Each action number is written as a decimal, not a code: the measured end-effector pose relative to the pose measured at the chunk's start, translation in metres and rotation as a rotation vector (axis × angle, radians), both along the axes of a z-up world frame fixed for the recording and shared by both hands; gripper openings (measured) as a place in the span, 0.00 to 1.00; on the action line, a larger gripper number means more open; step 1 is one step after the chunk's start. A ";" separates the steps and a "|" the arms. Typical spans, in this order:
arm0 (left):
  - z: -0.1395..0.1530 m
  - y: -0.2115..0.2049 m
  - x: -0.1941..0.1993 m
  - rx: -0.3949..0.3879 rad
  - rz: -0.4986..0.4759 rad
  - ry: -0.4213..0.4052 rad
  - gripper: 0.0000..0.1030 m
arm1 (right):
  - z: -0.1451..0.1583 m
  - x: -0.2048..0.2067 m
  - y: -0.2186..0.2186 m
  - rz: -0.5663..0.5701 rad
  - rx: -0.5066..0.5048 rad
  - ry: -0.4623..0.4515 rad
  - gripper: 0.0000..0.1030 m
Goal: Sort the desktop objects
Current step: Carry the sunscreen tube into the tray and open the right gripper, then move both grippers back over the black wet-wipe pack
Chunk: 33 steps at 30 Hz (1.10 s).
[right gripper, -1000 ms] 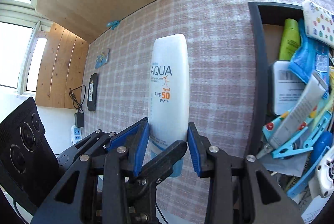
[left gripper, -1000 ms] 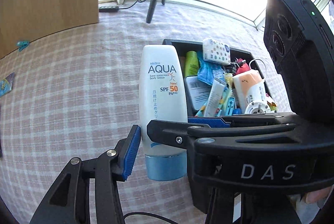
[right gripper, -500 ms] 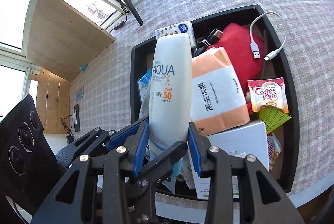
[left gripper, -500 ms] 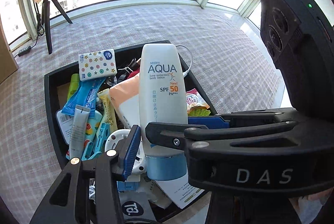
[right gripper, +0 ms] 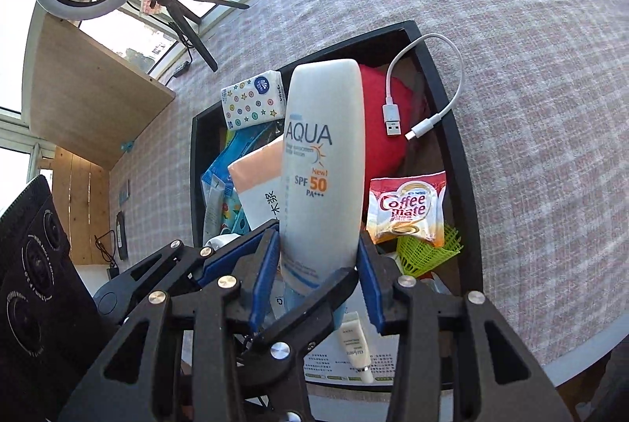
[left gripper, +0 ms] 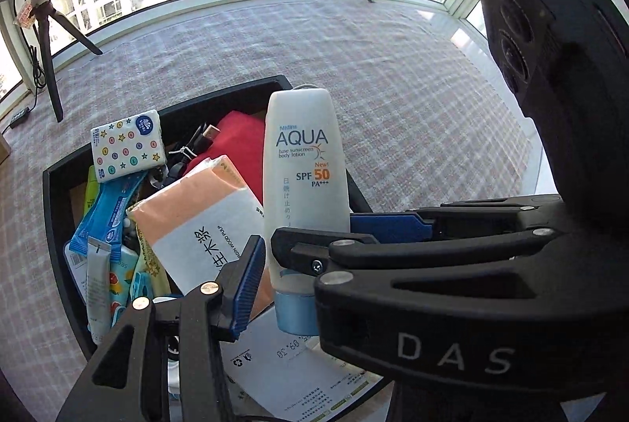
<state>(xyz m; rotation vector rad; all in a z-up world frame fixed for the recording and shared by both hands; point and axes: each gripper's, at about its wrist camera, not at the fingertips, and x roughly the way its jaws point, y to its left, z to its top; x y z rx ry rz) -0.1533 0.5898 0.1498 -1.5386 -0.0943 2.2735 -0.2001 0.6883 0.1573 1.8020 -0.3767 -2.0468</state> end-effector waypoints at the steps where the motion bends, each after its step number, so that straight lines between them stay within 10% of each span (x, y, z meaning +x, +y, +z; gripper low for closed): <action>1: 0.002 -0.002 0.000 -0.005 0.006 0.008 0.46 | 0.000 -0.002 0.000 -0.001 0.022 0.002 0.39; 18: 0.015 -0.081 0.010 -0.102 0.133 0.049 0.46 | 0.013 -0.006 -0.018 0.013 0.068 0.072 0.46; 33: -0.007 -0.304 0.064 -0.227 0.441 0.003 0.56 | 0.023 0.001 -0.198 0.290 0.056 0.129 0.47</action>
